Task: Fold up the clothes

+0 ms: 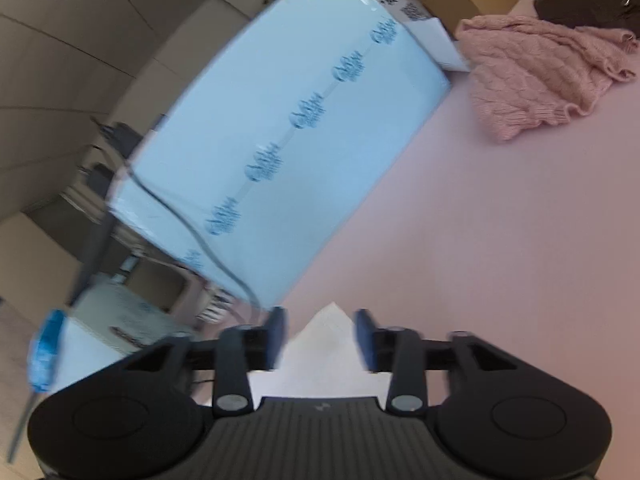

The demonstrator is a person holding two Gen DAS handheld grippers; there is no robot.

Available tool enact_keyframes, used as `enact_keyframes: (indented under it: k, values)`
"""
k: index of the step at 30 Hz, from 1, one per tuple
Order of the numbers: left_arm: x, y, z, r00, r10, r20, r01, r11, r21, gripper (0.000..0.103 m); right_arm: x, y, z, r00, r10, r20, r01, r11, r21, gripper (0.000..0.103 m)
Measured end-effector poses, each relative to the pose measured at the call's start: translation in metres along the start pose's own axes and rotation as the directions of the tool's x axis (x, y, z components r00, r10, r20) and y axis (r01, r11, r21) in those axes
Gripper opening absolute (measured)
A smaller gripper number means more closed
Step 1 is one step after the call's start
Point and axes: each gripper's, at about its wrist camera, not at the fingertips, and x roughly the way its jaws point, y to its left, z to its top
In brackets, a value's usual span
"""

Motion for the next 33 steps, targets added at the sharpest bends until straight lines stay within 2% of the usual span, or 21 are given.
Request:
enact_keyframes:
  k: [4,5,6,8,10,12,13,14,15,16,17,18,20,21,22,25,29,33]
  values:
    - [-0.041,0.0,-0.006,0.988,-0.033,0.149,0.018,0.994,0.104,0.073,-0.026,-0.003,-0.002,0.989,0.151,-0.003,-0.151,0.987,-0.052,0.086]
    - [-0.05,-0.005,-0.011,0.983,-0.055,0.174,0.029,0.989,0.148,0.073,-0.027,0.004,-0.004,0.98,0.196,-0.036,-0.198,0.977,-0.076,0.086]
    - [-0.054,-0.017,-0.02,0.983,-0.098,0.156,0.063,0.975,0.213,0.074,-0.028,0.011,-0.007,0.968,0.24,-0.072,-0.246,0.964,-0.099,0.086]
    - [-0.047,-0.038,-0.032,0.981,-0.167,0.099,0.133,0.949,0.287,0.076,-0.019,0.032,-0.019,0.933,0.314,-0.176,-0.34,0.929,-0.146,0.086]
    - [-0.019,-0.054,-0.048,0.984,-0.164,0.075,0.131,0.936,0.326,0.079,0.001,0.052,-0.039,0.909,0.326,-0.26,-0.378,0.908,-0.18,0.089]
    - [0.01,-0.067,-0.062,0.988,-0.149,0.052,0.121,0.927,0.356,0.08,0.016,0.056,-0.05,0.927,0.272,-0.259,-0.324,0.928,-0.185,0.092]
    - [0.033,-0.06,-0.059,0.997,-0.06,0.044,0.044,0.951,0.307,0.08,0.023,0.058,-0.055,0.934,0.244,-0.259,-0.297,0.936,-0.188,0.09]
    - [0.055,-0.051,-0.056,0.999,0.028,0.028,-0.034,0.967,0.254,0.08,0.031,0.06,-0.061,0.941,0.217,-0.258,-0.269,0.944,-0.19,0.087]
    - [0.072,-0.036,-0.05,0.995,0.095,-0.006,-0.092,0.981,0.169,0.075,0.038,0.062,-0.066,0.948,0.189,-0.258,-0.242,0.951,-0.193,0.086]
    - [0.077,-0.023,-0.045,0.996,0.081,-0.024,-0.079,0.993,0.088,0.073,0.045,0.064,-0.071,0.953,0.161,-0.257,-0.214,0.957,-0.195,0.085]
    - [0.069,-0.019,-0.041,0.999,0.049,-0.018,-0.048,0.997,0.052,0.073,0.05,0.065,-0.075,0.956,0.144,-0.256,-0.196,0.962,-0.19,0.085]
    - [0.061,-0.017,-0.038,1.0,0.018,-0.01,-0.018,1.0,0.022,0.073,0.036,0.061,-0.067,0.948,0.191,-0.255,-0.232,0.962,-0.142,0.087]
    - [0.029,-0.018,-0.04,0.998,-0.018,0.068,0.014,0.999,0.053,0.075,0.01,0.052,-0.051,0.928,0.278,-0.249,-0.299,0.953,-0.049,0.091]
    - [0.009,-0.018,-0.042,0.992,-0.035,0.118,0.026,0.997,0.077,0.076,0.004,0.047,-0.049,0.923,0.279,-0.264,-0.295,0.955,-0.021,0.091]
    - [-0.009,-0.015,-0.043,0.987,-0.03,0.156,0.017,0.996,0.083,0.079,-0.004,0.04,-0.049,0.912,0.279,-0.302,-0.289,0.957,0.011,0.092]
    - [-0.042,0.01,-0.049,0.983,0.03,0.179,-0.035,0.999,0.025,0.08,-0.026,0.015,-0.061,0.87,0.275,-0.408,-0.255,0.961,0.104,0.092]
    - [-0.053,0.06,-0.058,0.979,0.153,0.132,-0.137,0.983,-0.123,0.08,-0.024,-0.011,-0.077,0.902,0.181,-0.392,-0.132,0.98,0.148,0.092]
    - [-0.057,0.07,-0.075,0.98,0.175,0.091,-0.159,0.974,-0.163,0.079,-0.007,-0.02,-0.084,0.929,0.162,-0.332,-0.078,0.965,0.251,0.094]
